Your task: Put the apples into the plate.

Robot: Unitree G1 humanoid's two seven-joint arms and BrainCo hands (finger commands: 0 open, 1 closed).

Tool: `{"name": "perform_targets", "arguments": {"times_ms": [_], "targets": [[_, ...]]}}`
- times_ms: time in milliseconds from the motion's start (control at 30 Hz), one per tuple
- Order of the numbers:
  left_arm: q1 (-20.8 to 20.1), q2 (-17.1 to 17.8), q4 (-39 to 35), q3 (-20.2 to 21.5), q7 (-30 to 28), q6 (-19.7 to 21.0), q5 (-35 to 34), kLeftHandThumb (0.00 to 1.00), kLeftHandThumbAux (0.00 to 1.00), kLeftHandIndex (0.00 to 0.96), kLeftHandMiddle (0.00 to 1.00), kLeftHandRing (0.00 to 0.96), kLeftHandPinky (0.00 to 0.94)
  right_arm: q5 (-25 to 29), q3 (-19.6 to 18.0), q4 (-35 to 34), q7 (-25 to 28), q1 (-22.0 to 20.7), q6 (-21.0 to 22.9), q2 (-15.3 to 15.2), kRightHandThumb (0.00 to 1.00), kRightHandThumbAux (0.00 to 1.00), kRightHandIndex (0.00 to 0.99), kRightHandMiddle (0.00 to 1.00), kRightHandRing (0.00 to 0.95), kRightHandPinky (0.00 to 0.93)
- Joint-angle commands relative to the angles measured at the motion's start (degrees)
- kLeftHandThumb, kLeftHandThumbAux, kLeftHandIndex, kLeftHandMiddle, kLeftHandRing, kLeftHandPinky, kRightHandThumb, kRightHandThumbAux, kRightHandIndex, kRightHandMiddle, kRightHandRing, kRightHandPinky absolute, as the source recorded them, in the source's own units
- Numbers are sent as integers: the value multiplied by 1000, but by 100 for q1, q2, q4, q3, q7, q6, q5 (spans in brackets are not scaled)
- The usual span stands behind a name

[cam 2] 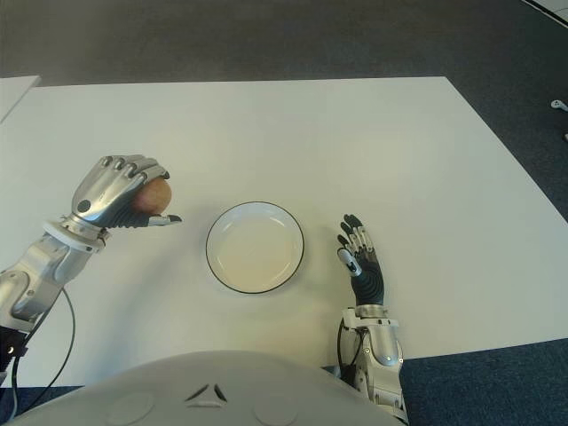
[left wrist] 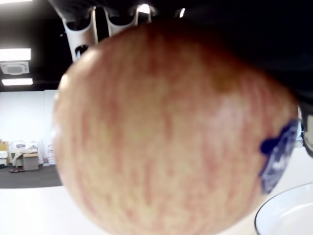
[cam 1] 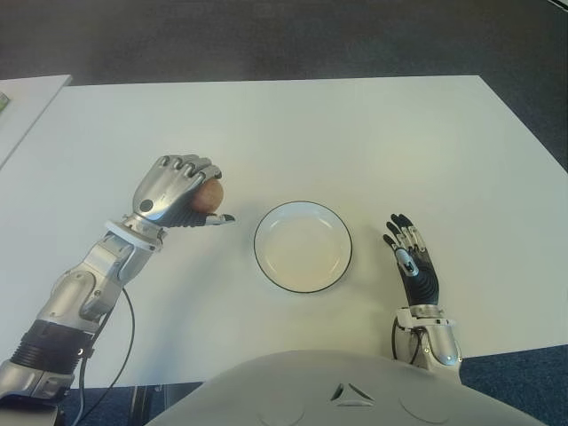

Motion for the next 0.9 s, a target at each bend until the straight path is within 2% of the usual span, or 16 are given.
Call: {"name": "perform_targets", "arguments": {"times_ms": [33,133,400,633,900], "targets": [[-102,-151,-375,128,-298,104,-27,855,665,401,538,847,809,-70,40,447,-37,216,344,37,167,457,0,0,0,0],[-128,-206,-396,134,-352,50,-23,855,665,402,539,847,812,-76,44,488,-17,213,295,42,166,463,0,0,0,0],[-676,-1143,-437,-897,-800,254,572,855,665,403,540,842,809,-32,66,552,-5,217,214,105,165,473,0,0,0,0],[-718,-1486,-653,-1507,-1216,161,952,856,663,406,545,845,833,-54,106,558,-32,246,153,160,169,474,0,0,0,0],[-882,-1867,-422,-1954,-1398,184,1222,857,662,409,547,850,836,-114,149,489,-116,321,77,240,166,478,0,0,0,0]]}}
